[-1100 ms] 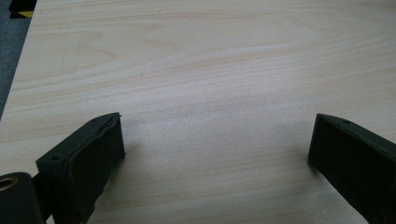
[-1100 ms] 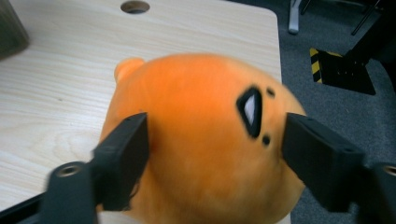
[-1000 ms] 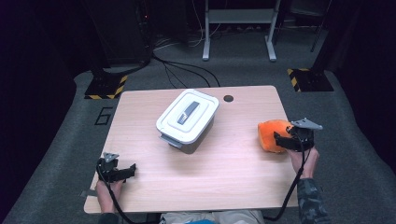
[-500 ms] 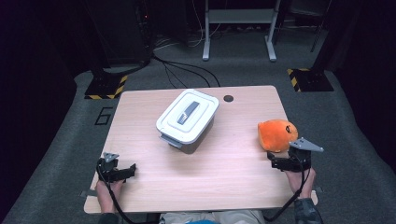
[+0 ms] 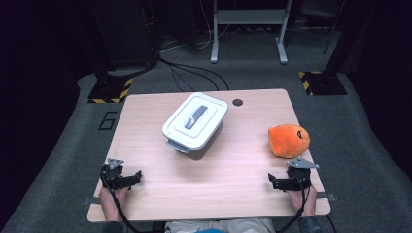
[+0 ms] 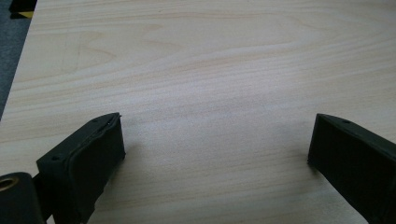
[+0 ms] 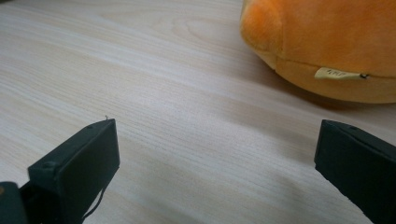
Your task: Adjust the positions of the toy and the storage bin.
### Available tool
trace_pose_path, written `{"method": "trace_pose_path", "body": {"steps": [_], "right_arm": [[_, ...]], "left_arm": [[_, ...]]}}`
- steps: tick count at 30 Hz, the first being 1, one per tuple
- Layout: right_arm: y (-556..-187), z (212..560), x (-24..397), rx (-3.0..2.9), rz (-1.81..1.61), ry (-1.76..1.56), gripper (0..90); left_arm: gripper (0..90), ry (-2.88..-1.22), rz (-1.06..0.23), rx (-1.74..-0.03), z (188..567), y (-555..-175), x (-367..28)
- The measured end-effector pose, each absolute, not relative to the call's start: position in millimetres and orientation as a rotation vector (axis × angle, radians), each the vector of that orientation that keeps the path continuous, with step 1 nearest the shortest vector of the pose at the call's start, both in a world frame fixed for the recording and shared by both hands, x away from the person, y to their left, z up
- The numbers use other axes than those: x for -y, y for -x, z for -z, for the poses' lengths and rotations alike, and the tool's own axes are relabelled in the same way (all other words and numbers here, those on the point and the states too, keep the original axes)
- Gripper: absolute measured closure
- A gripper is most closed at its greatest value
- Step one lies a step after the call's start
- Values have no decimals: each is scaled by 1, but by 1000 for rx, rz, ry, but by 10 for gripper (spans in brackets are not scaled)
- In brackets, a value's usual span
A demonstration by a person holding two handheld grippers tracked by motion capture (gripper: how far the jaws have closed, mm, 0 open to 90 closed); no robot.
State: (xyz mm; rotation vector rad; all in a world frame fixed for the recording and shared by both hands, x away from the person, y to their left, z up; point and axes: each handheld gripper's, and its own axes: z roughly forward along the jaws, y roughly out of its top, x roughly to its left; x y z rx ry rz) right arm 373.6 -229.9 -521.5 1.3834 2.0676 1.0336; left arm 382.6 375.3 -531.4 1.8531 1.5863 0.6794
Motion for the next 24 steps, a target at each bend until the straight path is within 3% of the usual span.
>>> {"method": "trace_pose_path", "body": {"steps": [12, 24], "right_arm": [[-378, 528, 223, -2144, -941, -1347, 0], [-380, 529, 221, -2164, -905, -1348, 4]], "left_arm": [[26, -1850, -675, -1591, 531, -385, -375], [11, -1903, -644, -1493, 489, -406, -349]]}}
